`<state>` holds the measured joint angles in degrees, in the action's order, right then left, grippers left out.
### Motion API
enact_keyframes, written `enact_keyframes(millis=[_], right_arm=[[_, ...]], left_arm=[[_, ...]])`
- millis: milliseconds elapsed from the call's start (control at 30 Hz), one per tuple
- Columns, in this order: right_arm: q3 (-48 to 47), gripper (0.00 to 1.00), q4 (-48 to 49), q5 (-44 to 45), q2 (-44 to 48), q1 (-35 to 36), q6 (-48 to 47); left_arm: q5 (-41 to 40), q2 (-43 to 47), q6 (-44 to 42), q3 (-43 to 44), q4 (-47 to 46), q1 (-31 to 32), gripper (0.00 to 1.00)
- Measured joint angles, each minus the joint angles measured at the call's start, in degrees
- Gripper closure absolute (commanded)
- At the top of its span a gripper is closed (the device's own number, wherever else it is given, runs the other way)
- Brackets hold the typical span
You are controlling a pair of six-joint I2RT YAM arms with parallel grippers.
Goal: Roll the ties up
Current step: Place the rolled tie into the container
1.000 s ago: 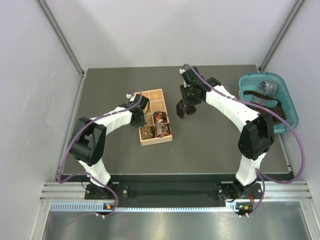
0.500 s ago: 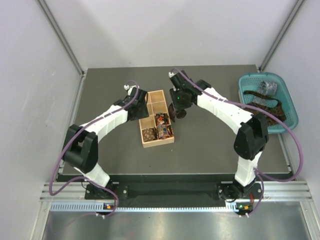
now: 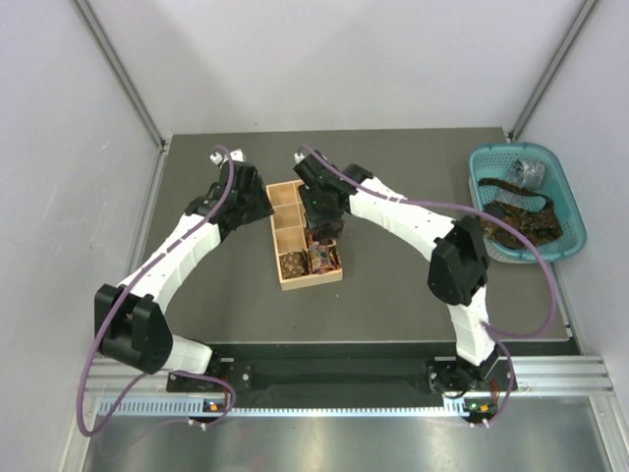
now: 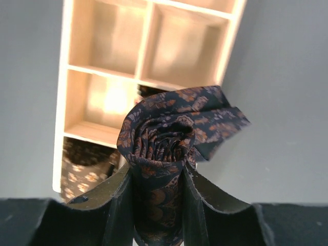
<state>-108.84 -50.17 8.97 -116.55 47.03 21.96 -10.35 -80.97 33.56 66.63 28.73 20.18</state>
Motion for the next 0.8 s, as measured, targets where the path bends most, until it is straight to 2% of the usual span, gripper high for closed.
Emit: enact_keyframes(millis=[367,800], right_arm=[[-7.2,1.00,0.0,0.0,-6.6,2.0,2.3],[-7.6,1.00,1.8,0.5,-10.1,5.8,6.9]], left_arm=[[1.9,3.6,-0.7,-4.3,-0.1,-0.9,0.47],[2.0,4.3,-0.7,-5.8,-0.5,-1.0,0.47]])
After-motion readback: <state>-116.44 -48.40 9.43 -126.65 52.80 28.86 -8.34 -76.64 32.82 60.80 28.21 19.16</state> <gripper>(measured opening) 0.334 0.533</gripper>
